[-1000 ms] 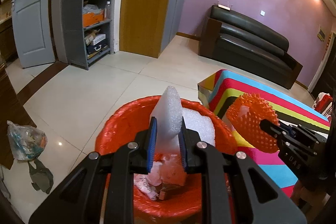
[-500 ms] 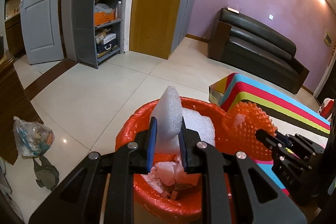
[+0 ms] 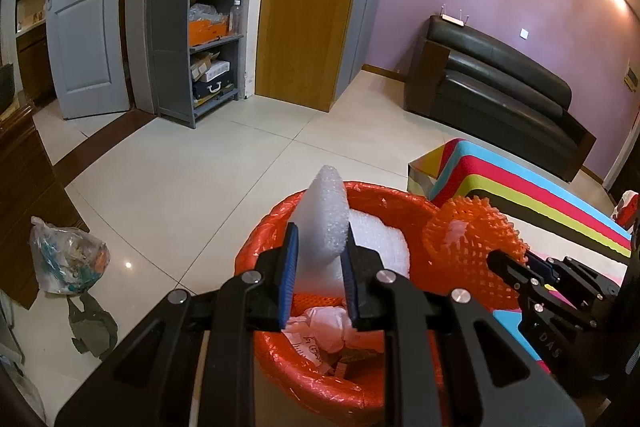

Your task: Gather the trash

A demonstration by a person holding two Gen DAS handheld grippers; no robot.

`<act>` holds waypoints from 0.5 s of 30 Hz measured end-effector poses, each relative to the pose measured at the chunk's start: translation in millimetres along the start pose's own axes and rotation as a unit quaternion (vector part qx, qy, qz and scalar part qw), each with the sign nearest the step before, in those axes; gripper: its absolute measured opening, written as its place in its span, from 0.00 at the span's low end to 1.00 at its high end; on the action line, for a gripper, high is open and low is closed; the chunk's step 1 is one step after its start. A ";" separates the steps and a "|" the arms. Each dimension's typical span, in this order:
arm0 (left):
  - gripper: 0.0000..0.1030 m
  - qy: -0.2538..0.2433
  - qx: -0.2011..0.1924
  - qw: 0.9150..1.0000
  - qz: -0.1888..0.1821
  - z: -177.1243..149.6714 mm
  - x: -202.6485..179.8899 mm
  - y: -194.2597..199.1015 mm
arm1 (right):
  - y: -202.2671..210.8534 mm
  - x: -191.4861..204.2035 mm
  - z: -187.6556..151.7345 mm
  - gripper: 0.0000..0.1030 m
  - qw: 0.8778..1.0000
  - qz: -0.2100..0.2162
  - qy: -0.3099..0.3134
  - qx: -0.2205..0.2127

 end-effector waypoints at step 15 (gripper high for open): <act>0.51 -0.013 0.004 1.000 -0.008 -13.3 -9.6 12.3 | 7.8 -7.7 -3.7 0.63 1.000 -0.009 0.001 -0.008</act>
Point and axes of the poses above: each gripper's, at about its wrist camera, not at the fingertips, and y roughly against the way its jaws point, x to its left, z to its top, the point moved 9 cm from there along -y, roughly the way its jaws point, and after that the axes turned 14 degrees about -z, right-handed, at the moved point
